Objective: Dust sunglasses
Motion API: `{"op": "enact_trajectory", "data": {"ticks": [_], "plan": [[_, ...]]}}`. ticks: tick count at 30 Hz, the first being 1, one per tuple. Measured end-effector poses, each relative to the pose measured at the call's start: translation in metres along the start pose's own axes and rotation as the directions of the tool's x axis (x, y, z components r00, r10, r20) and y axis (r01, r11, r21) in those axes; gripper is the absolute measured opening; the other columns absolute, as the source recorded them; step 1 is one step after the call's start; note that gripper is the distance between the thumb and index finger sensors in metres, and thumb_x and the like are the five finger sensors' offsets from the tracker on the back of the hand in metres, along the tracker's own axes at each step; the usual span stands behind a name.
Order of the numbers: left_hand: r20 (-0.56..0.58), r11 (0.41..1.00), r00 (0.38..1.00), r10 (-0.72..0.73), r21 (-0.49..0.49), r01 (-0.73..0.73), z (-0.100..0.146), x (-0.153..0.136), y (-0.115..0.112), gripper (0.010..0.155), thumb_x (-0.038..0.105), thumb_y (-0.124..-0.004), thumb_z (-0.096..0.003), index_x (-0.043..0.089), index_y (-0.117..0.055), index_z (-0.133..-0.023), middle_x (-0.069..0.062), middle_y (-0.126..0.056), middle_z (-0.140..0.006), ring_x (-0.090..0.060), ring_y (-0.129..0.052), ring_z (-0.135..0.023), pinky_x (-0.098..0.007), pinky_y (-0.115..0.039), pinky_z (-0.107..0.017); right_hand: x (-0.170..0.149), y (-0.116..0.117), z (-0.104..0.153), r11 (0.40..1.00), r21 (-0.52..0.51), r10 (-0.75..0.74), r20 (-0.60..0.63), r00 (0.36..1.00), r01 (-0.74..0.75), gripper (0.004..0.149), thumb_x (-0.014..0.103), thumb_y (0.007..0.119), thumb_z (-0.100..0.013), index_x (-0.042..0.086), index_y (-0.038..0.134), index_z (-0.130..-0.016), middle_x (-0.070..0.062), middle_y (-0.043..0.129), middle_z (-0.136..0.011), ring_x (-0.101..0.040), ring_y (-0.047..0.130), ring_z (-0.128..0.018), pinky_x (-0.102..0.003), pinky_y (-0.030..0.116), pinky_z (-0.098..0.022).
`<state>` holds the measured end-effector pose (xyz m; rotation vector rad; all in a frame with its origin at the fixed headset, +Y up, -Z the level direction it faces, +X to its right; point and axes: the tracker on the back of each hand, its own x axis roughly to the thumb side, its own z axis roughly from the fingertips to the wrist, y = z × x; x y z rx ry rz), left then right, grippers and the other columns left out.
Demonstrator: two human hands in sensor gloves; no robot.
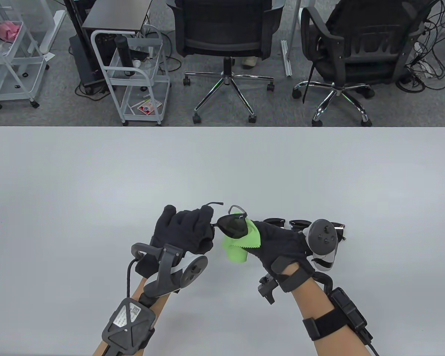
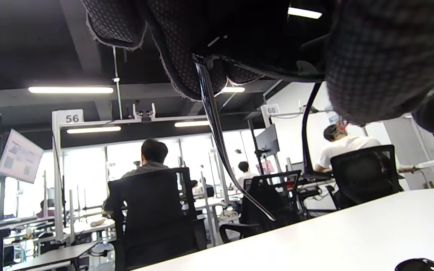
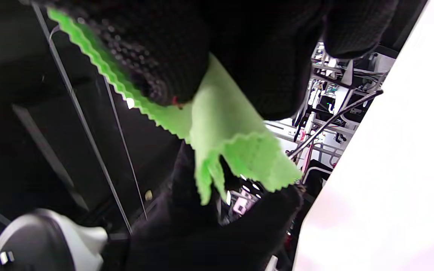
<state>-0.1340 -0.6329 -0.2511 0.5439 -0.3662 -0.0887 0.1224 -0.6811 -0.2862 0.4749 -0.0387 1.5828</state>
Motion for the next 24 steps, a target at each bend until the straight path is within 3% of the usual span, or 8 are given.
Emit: {"op": "enact_trajectory", "data": {"ticks": [4, 9, 12, 15, 18, 20, 24], "plan": [[-0.008, 1.0, 1.0, -0.02, 0.009, 0.02, 0.001, -0.004, -0.001, 0.093, 0.068, -0.094, -0.024, 0.04, -0.056, -0.104, 0.022, -0.081, -0.094, -0.008, -0.094, -0.084, -0.047, -0.066, -0.077, -0.009, -0.002, 0.001, 0.989, -0.023, -0.144, -0.054, 0.988, 0.143, 0.047, 0.039, 0.093, -0.042, 0.009, 0.092, -0.078, -0.008, 0.103, -0.066, -0.028, 0.105, -0.053, -0.061, 0.072, -0.058], [0.055, 0.994, 0.993, -0.103, 0.035, 0.101, 0.002, 0.009, 0.0, 0.093, 0.068, -0.094, -0.024, 0.039, -0.056, -0.104, 0.021, -0.081, -0.094, -0.008, -0.094, -0.083, -0.047, -0.066, -0.077, -0.011, 0.006, 0.006, 0.997, -0.053, -0.065, -0.052, 0.997, 0.063, 0.048, 0.049, 0.087, -0.045, 0.017, 0.092, -0.079, -0.004, 0.097, -0.079, -0.036, 0.092, -0.075, -0.066, 0.063, -0.061], [0.072, 0.997, 0.995, -0.075, 0.032, 0.072, 0.003, 0.014, 0.001, 0.093, 0.068, -0.095, -0.0238, 0.039, -0.057, -0.104, 0.02, -0.082, -0.093, -0.008, -0.094, -0.082, -0.047, -0.066, -0.077, -0.01, 0.011, 0.01, 0.988, -0.137, -0.071, -0.049, 0.996, 0.064, 0.047, 0.048, 0.086, -0.046, 0.017, 0.091, -0.081, -0.007, 0.093, -0.087, -0.037, 0.091, -0.078, -0.065, 0.063, -0.062], [0.088, 0.995, 0.992, -0.091, 0.045, 0.087, 0.003, 0.021, 0.003, 0.093, 0.068, -0.095, -0.0236, 0.037, -0.059, -0.103, 0.019, -0.083, -0.092, -0.008, -0.096, -0.08, -0.047, -0.067, -0.076, -0.006, 0.017, 0.01, 0.987, -0.123, -0.111, -0.023, 0.994, 0.107, 0.045, 0.034, 0.091, -0.043, 0.016, 0.086, -0.084, -0.008, 0.093, -0.083, -0.032, 0.095, -0.072, -0.061, 0.068, -0.061], [0.1, 0.993, 0.989, -0.109, 0.055, 0.104, 0.003, 0.023, 0.004, 0.093, 0.068, -0.096, -0.0238, 0.037, -0.059, -0.103, 0.019, -0.083, -0.091, -0.009, -0.096, -0.08, -0.048, -0.066, -0.076, -0.003, 0.014, 0.009, 0.988, -0.145, -0.056, -0.019, 0.998, 0.052, 0.043, 0.031, 0.096, -0.039, 0.014, 0.089, -0.078, -0.009, 0.097, -0.074, -0.03, 0.1, -0.061, -0.059, 0.072, -0.059], [0.102, 0.993, 0.989, -0.111, 0.055, 0.105, 0.003, 0.024, 0.003, 0.093, 0.068, -0.095, -0.0237, 0.037, -0.059, -0.103, 0.019, -0.083, -0.091, -0.008, -0.096, -0.079, -0.048, -0.066, -0.076, -0.001, 0.011, 0.01, 0.981, -0.194, 0.026, 0.0, 1.0, -0.025, 0.041, 0.035, 0.097, -0.037, 0.016, 0.093, -0.073, -0.007, 0.102, -0.067, -0.027, 0.103, -0.054, -0.056, 0.077, -0.057], [0.1, 0.995, 0.991, -0.084, 0.057, 0.079, 0.002, 0.026, 0.005, 0.093, 0.069, -0.094, -0.0235, 0.038, -0.058, -0.103, 0.02, -0.083, -0.091, -0.008, -0.096, -0.079, -0.047, -0.066, -0.076, -0.002, 0.007, 0.012, 0.967, -0.254, -0.021, -0.013, 1.0, 0.017, 0.042, 0.048, 0.086, -0.043, 0.014, 0.097, -0.066, -0.006, 0.106, -0.056, -0.024, 0.106, -0.042, -0.053, 0.08, -0.054]]}}
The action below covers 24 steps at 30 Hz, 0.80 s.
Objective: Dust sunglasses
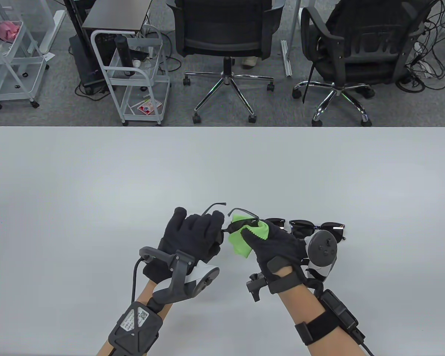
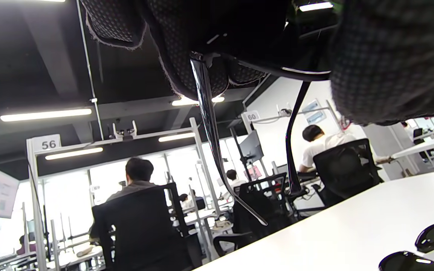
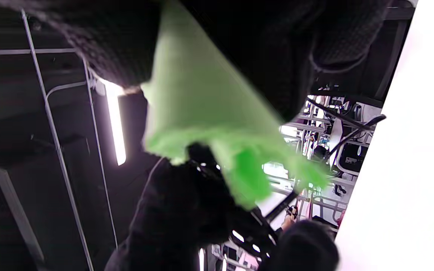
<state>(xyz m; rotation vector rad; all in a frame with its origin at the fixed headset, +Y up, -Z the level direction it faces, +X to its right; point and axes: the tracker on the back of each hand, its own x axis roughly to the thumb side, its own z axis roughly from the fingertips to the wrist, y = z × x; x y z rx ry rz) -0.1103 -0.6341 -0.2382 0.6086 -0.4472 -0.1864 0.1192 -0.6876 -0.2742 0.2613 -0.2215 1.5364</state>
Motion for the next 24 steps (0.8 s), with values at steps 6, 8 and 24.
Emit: {"op": "enact_trajectory", "data": {"ticks": [6, 8, 24], "plan": [[-0.005, 1.0, 1.0, 0.0, -0.018, 0.0, -0.001, -0.003, -0.001, 0.093, 0.068, -0.095, -0.0235, 0.037, -0.059, -0.103, 0.019, -0.084, -0.091, -0.008, -0.096, -0.078, -0.048, -0.067, -0.076, -0.006, 0.005, -0.006, 0.961, 0.213, -0.169, -0.043, 0.985, 0.175, 0.045, 0.038, 0.085, -0.046, 0.016, 0.086, -0.085, -0.008, 0.094, -0.084, -0.032, 0.097, -0.07, -0.061, 0.07, -0.06], [-0.022, 1.0, 1.0, 0.018, -0.026, -0.019, -0.001, -0.005, -0.002, 0.093, 0.069, -0.095, -0.0235, 0.036, -0.06, -0.103, 0.019, -0.085, -0.09, -0.008, -0.097, -0.078, -0.048, -0.067, -0.076, -0.006, 0.011, -0.009, 0.921, 0.317, -0.218, -0.063, 0.974, 0.226, 0.052, 0.028, 0.086, -0.046, 0.016, 0.075, -0.095, -0.008, 0.084, -0.096, -0.034, 0.091, -0.079, -0.063, 0.066, -0.062], [0.048, 1.0, 0.998, -0.028, 0.004, 0.028, 0.0, 0.01, 0.005, 0.093, 0.069, -0.094, -0.0232, 0.036, -0.06, -0.103, 0.019, -0.085, -0.09, -0.008, -0.097, -0.076, -0.047, -0.067, -0.076, 0.007, -0.008, -0.001, 0.995, -0.009, 0.101, 0.041, 0.994, -0.1, 0.045, 0.055, 0.089, -0.041, 0.014, 0.098, -0.059, -0.005, 0.106, -0.046, -0.018, 0.104, -0.028, -0.048, 0.084, -0.049]]}}
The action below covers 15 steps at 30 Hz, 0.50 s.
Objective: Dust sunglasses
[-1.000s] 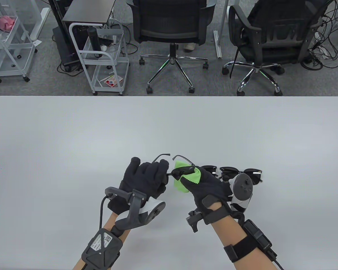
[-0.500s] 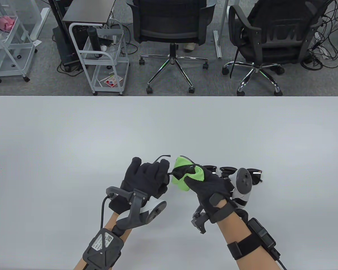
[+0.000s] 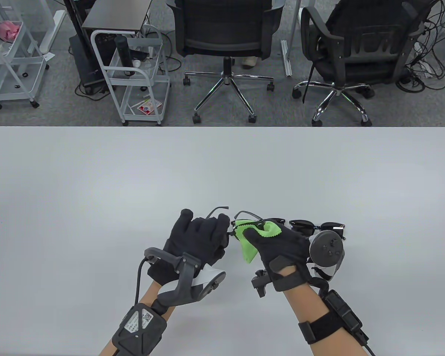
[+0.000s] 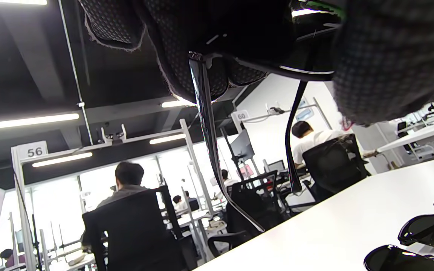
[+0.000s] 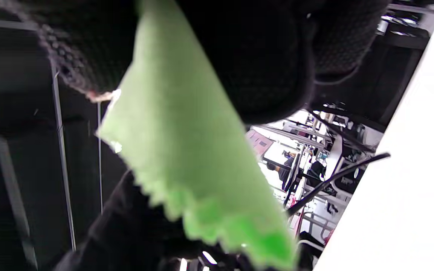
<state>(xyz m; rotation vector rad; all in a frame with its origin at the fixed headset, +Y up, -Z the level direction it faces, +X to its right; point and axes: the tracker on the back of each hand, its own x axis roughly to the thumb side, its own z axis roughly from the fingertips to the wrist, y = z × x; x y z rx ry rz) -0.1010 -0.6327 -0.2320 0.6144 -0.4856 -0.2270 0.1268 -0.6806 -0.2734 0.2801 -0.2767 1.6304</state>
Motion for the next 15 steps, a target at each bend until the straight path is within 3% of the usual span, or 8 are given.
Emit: {"op": "enact_trajectory", "data": {"ticks": [3, 4, 6, 8, 10, 12, 15], "plan": [[-0.003, 1.0, 1.0, -0.015, 0.002, 0.015, 0.001, -0.001, -0.001, 0.093, 0.069, -0.095, -0.0233, 0.036, -0.06, -0.103, 0.019, -0.085, -0.09, -0.008, -0.096, -0.077, -0.048, -0.066, -0.076, -0.006, 0.002, 0.0, 0.997, 0.028, -0.078, -0.016, 0.997, 0.078, 0.045, 0.051, 0.083, -0.044, 0.015, 0.096, -0.067, -0.006, 0.104, -0.06, -0.022, 0.104, -0.041, -0.052, 0.079, -0.055], [-0.008, 1.0, 1.0, -0.02, 0.0, 0.02, 0.0, -0.002, -0.002, 0.093, 0.069, -0.095, -0.0234, 0.036, -0.06, -0.103, 0.019, -0.085, -0.09, -0.008, -0.097, -0.076, -0.048, -0.067, -0.076, -0.009, 0.005, -0.001, 0.983, 0.073, -0.167, -0.041, 0.985, 0.169, 0.044, 0.047, 0.084, -0.044, 0.017, 0.093, -0.075, -0.005, 0.102, -0.071, -0.025, 0.103, -0.054, -0.054, 0.076, -0.057], [-0.023, 1.0, 1.0, -0.005, -0.006, 0.005, 0.0, -0.005, -0.003, 0.093, 0.068, -0.095, -0.0235, 0.035, -0.06, -0.103, 0.018, -0.085, -0.089, -0.009, -0.097, -0.076, -0.048, -0.066, -0.076, -0.01, 0.01, -0.002, 0.954, 0.131, -0.262, -0.077, 0.962, 0.27, 0.044, 0.037, 0.089, -0.044, 0.015, 0.089, -0.082, -0.007, 0.098, -0.08, -0.028, 0.1, -0.064, -0.057, 0.074, -0.058], [-0.015, 1.0, 1.0, -0.018, -0.009, 0.018, 0.002, -0.006, -0.004, 0.093, 0.068, -0.095, -0.0235, 0.035, -0.06, -0.103, 0.019, -0.086, -0.089, -0.009, -0.097, -0.076, -0.048, -0.067, -0.076, -0.009, 0.011, -0.002, 0.968, 0.117, -0.212, -0.078, 0.974, 0.22, 0.043, 0.034, 0.092, -0.041, 0.015, 0.089, -0.08, -0.007, 0.099, -0.077, -0.027, 0.1, -0.061, -0.056, 0.075, -0.057], [-0.001, 1.0, 1.0, -0.018, -0.005, 0.018, 0.002, -0.003, -0.004, 0.093, 0.068, -0.096, -0.0235, 0.035, -0.06, -0.103, 0.019, -0.085, -0.089, -0.009, -0.097, -0.076, -0.048, -0.066, -0.076, -0.007, 0.008, -0.002, 0.992, 0.05, -0.114, -0.054, 0.992, 0.117, 0.041, 0.039, 0.097, -0.037, 0.017, 0.092, -0.071, -0.004, 0.102, -0.065, -0.022, 0.103, -0.05, -0.052, 0.079, -0.054], [0.002, 1.0, 1.0, -0.01, -0.005, 0.01, 0.0, 0.0, -0.003, 0.093, 0.069, -0.095, -0.0232, 0.036, -0.06, -0.103, 0.019, -0.085, -0.089, -0.008, -0.097, -0.076, -0.048, -0.067, -0.076, -0.009, 0.004, 0.0, 0.997, -0.007, -0.076, -0.055, 0.996, 0.075, 0.042, 0.05, 0.093, -0.039, 0.017, 0.095, -0.064, -0.003, 0.105, -0.055, -0.018, 0.104, -0.04, -0.049, 0.082, -0.052], [0.0, 1.0, 1.0, -0.003, -0.004, 0.003, -0.001, 0.002, -0.003, 0.093, 0.07, -0.094, -0.0231, 0.036, -0.06, -0.103, 0.019, -0.086, -0.089, -0.008, -0.097, -0.075, -0.048, -0.067, -0.076, -0.011, 0.002, 0.001, 0.99, -0.043, -0.134, -0.066, 0.989, 0.132, 0.044, 0.052, 0.084, -0.044, 0.015, 0.097, -0.064, -0.005, 0.105, -0.054, -0.02, 0.104, -0.038, -0.049, 0.082, -0.051]]}}
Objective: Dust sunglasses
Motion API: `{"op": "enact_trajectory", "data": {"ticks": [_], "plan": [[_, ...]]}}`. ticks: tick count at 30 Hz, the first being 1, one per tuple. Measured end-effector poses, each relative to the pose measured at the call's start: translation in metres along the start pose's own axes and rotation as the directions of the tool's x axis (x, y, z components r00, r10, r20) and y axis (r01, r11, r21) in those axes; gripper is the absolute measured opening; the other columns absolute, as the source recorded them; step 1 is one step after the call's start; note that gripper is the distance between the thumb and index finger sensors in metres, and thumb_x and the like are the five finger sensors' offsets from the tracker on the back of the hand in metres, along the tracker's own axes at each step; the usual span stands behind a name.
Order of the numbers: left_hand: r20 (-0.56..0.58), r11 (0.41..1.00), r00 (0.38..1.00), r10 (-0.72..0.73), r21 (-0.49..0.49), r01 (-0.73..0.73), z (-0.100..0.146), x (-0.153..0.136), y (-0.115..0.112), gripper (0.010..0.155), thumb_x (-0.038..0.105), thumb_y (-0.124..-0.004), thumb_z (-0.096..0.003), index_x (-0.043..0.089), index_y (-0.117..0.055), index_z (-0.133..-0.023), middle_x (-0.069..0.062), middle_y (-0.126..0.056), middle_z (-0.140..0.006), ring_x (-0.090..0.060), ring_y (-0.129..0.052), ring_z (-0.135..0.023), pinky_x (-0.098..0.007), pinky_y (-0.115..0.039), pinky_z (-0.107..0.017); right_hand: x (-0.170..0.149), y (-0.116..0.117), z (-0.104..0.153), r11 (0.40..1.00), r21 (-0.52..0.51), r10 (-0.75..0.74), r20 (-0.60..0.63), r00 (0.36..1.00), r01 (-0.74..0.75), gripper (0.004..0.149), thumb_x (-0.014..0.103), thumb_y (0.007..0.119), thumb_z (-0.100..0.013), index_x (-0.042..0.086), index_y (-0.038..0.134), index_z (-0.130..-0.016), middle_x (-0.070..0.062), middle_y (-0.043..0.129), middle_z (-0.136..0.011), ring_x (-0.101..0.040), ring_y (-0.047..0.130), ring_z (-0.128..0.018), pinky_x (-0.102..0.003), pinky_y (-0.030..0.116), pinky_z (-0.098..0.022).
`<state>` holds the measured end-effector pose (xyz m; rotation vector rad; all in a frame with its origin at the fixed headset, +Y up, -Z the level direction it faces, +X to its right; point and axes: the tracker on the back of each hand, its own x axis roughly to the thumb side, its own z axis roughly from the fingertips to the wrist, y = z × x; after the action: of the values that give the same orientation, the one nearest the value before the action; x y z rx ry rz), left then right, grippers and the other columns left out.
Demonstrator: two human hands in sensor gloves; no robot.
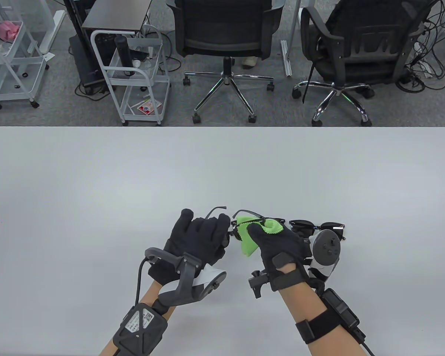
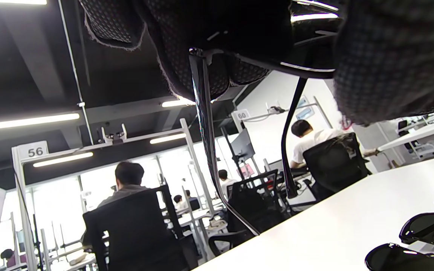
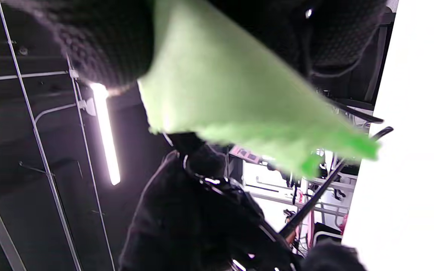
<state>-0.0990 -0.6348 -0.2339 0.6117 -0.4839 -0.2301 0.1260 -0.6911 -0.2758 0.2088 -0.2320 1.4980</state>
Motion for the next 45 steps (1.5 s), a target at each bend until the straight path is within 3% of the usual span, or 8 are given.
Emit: {"op": "enact_trajectory", "data": {"ticks": [12, 16, 19, 25, 32, 35, 39, 45], "plan": [[-0.017, 1.0, 1.0, 0.007, -0.014, -0.007, 0.002, -0.005, -0.003, 0.093, 0.07, -0.095, -0.023, 0.034, -0.062, -0.103, 0.018, -0.087, -0.088, -0.008, -0.098, -0.074, -0.048, -0.067, -0.076, -0.001, 0.006, -0.001, 0.989, 0.121, -0.091, 0.0, 0.996, 0.09, 0.052, 0.046, 0.079, -0.049, 0.013, 0.078, -0.089, -0.004, 0.099, -0.079, -0.026, 0.101, -0.057, -0.056, 0.074, -0.058], [-0.022, 0.999, 1.0, 0.021, -0.028, -0.022, 0.002, -0.007, -0.005, 0.093, 0.069, -0.095, -0.0228, 0.034, -0.062, -0.102, 0.018, -0.087, -0.088, -0.008, -0.098, -0.074, -0.048, -0.067, -0.076, 0.007, 0.006, -0.004, 0.98, 0.19, 0.054, 0.062, 0.997, -0.065, 0.05, 0.041, 0.089, -0.045, 0.013, 0.083, -0.086, -0.003, 0.099, -0.077, -0.024, 0.101, -0.056, -0.056, 0.075, -0.057], [0.006, 1.0, 1.0, 0.014, -0.018, -0.014, 0.004, -0.004, -0.004, 0.093, 0.069, -0.095, -0.0229, 0.034, -0.061, -0.102, 0.019, -0.087, -0.088, -0.008, -0.098, -0.074, -0.048, -0.067, -0.076, 0.011, 0.005, -0.003, 0.981, 0.067, 0.177, 0.085, 0.981, -0.182, 0.046, 0.043, 0.096, -0.038, 0.013, 0.091, -0.072, -0.002, 0.103, -0.06, -0.02, 0.103, -0.043, -0.053, 0.079, -0.054], [0.019, 1.0, 1.0, 0.006, -0.028, -0.006, 0.002, 0.002, -0.007, 0.094, 0.07, -0.094, -0.0233, 0.033, -0.06, -0.103, 0.018, -0.086, -0.09, -0.008, -0.098, -0.075, -0.048, -0.067, -0.076, 0.001, 0.0, 0.001, 0.994, 0.006, 0.11, 0.007, 0.994, -0.111, 0.049, 0.056, 0.085, -0.042, 0.013, 0.097, -0.061, -0.003, 0.105, -0.048, -0.019, 0.103, -0.031, -0.052, 0.081, -0.051], [-0.047, 0.998, 0.999, 0.027, -0.047, -0.029, 0.004, -0.021, -0.011, 0.094, 0.069, -0.094, -0.0236, 0.034, -0.059, -0.103, 0.018, -0.085, -0.09, -0.008, -0.098, -0.076, -0.048, -0.067, -0.076, 0.01, 0.011, -0.016, 0.866, 0.499, -0.031, -0.005, 1.0, 0.029, 0.062, 0.032, 0.084, -0.048, 0.0, 0.066, -0.098, -0.02, 0.081, -0.093, -0.039, 0.09, -0.072, -0.063, 0.066, -0.058], [-0.02, 0.997, 0.999, 0.043, -0.057, -0.044, 0.005, -0.018, -0.013, 0.094, 0.068, -0.095, -0.0235, 0.034, -0.059, -0.103, 0.019, -0.085, -0.09, -0.008, -0.097, -0.076, -0.048, -0.066, -0.077, 0.014, 0.008, -0.013, 0.933, 0.306, 0.172, 0.087, 0.981, -0.191, 0.05, 0.027, 0.09, -0.041, 0.007, 0.082, -0.086, -0.011, 0.096, -0.078, -0.027, 0.102, -0.057, -0.056, 0.077, -0.056], [0.014, 1.0, 1.0, 0.009, -0.03, -0.008, 0.003, -0.008, -0.008, 0.094, 0.069, -0.094, -0.0234, 0.034, -0.058, -0.104, 0.019, -0.085, -0.09, -0.008, -0.097, -0.076, -0.048, -0.066, -0.077, 0.01, 0.003, -0.007, 0.978, 0.135, 0.156, 0.04, 0.987, -0.16, 0.042, 0.039, 0.096, -0.037, 0.013, 0.093, -0.07, -0.005, 0.103, -0.059, -0.022, 0.104, -0.039, -0.052, 0.081, -0.051], [0.021, 0.999, 1.0, 0.001, -0.042, 0.0, 0.003, -0.009, -0.007, 0.097, 0.064, -0.098, -0.0232, 0.034, -0.054, -0.105, 0.019, -0.081, -0.094, -0.007, -0.095, -0.079, -0.048, -0.065, -0.078, 0.003, 0.0, -0.01, 0.98, 0.196, 0.041, -0.02, 0.999, -0.036, 0.043, 0.042, 0.084, -0.044, 0.011, 0.094, -0.071, -0.008, 0.103, -0.061, -0.025, 0.103, -0.041, -0.054, 0.079, -0.052]]}}
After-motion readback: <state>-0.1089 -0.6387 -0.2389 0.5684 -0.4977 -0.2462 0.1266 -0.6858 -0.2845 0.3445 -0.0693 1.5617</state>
